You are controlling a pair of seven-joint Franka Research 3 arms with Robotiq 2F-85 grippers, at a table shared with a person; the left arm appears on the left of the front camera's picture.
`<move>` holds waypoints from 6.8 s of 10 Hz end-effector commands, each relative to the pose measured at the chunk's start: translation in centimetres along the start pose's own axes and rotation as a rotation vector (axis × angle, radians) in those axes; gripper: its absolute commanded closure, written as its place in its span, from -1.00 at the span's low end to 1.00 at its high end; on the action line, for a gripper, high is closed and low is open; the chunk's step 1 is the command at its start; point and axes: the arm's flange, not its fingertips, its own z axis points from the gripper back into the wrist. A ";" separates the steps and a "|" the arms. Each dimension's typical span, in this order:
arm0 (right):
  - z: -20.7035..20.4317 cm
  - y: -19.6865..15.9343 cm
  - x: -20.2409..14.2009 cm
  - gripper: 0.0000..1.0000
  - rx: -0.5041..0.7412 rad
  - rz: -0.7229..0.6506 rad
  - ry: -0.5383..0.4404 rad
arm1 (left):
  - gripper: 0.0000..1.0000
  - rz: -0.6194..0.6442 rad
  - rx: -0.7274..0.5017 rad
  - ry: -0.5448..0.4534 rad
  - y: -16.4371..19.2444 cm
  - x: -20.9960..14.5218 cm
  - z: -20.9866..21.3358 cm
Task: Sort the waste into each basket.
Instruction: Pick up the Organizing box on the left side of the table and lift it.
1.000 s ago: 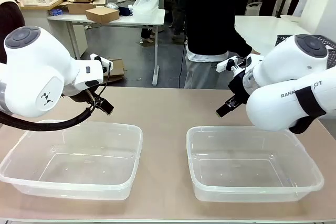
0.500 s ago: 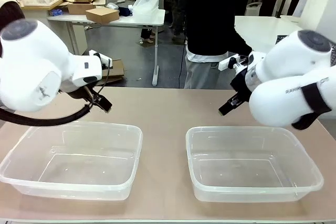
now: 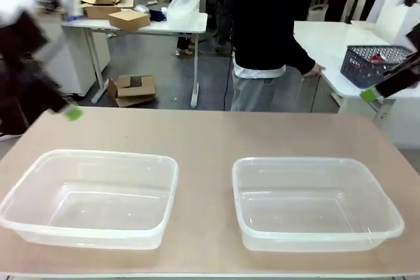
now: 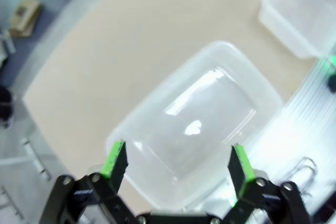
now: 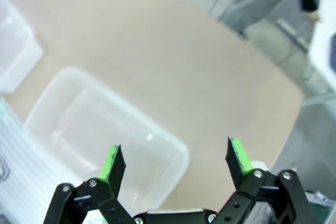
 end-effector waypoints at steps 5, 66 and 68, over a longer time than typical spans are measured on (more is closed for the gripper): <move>-2.5 -6.1 -5.6 -1.00 0.849 -0.440 -0.128 | -1.00 0.168 -0.542 -0.365 4.6 -6.5 2.5; -18.7 41.6 7.4 -1.00 0.433 -0.379 0.503 | -1.00 0.665 -0.264 0.468 14.0 -12.6 -11.2; -21.0 39.7 9.6 -1.00 0.193 -0.604 0.484 | -1.00 0.712 -0.248 0.441 14.9 -12.8 -12.0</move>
